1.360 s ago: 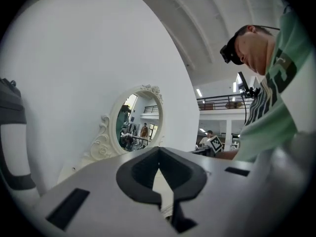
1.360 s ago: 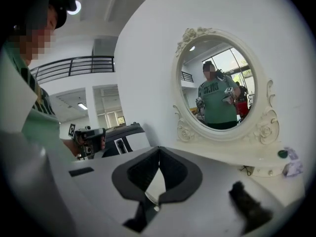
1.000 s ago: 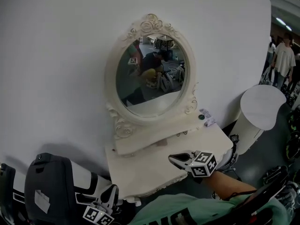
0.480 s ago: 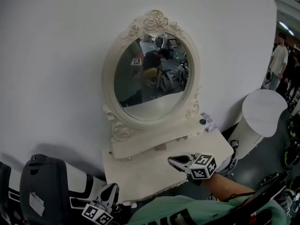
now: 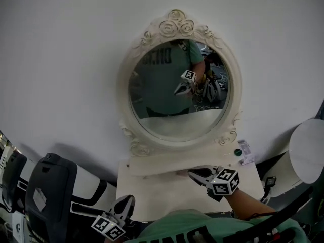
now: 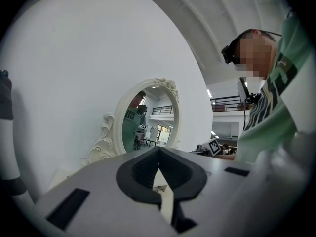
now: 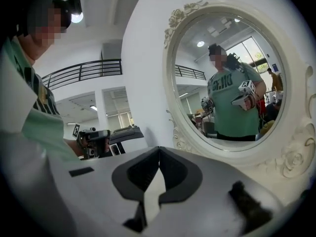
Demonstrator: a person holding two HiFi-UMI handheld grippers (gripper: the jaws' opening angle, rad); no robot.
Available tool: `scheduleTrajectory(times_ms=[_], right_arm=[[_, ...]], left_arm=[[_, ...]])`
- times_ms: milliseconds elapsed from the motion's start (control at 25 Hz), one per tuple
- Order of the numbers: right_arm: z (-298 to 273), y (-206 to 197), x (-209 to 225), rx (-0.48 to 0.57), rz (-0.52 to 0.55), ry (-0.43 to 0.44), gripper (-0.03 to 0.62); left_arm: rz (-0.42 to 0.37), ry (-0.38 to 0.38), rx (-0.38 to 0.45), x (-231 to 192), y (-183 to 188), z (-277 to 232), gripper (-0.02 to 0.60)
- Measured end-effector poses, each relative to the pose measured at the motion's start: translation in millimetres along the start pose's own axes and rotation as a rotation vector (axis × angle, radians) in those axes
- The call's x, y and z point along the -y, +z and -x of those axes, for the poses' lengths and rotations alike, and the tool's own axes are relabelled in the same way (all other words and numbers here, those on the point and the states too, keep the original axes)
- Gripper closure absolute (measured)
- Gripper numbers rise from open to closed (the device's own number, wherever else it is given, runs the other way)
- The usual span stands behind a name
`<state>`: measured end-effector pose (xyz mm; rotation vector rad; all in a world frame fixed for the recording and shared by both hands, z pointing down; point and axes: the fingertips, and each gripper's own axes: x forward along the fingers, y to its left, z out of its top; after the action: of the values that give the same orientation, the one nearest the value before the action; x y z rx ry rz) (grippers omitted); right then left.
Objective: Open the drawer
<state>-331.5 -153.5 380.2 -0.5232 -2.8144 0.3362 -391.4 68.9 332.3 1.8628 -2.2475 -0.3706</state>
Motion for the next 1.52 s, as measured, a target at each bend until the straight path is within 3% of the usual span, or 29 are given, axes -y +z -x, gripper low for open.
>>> scheduleTrajectory(times_ms=[320,560,840,1040,1240,1520], right_arm=[[-6,2,37,0.016,-0.030,0.017,0.582],[-24,13,49,0.054,-0.037,-0.087,0.582],[-51,21,46,0.058,-0.088,-0.195,0.582],[-73,29,42,0.030,-0.068,-0.226,0.582],[-80,26,39,0.025,-0.096,-0.285,0.582],[-62,18,17,0.063,-0.136,-0.451,0.582]], left_arm=[[-0.033,0.020,-0.036,-12,8,-34,0.572],[-0.070,-0.092,-0.047,-47,20,-53,0.572],[-0.067,-0.168,-0.044,-92,45,-52,0.572],[-0.053,-0.204,-0.040,-116,54,-51,0.572],[-0.055,-0.271,-0.060,-125,53,-47,0.572],[-0.046,-0.430,-0.114,-130,51,-47,0.572]])
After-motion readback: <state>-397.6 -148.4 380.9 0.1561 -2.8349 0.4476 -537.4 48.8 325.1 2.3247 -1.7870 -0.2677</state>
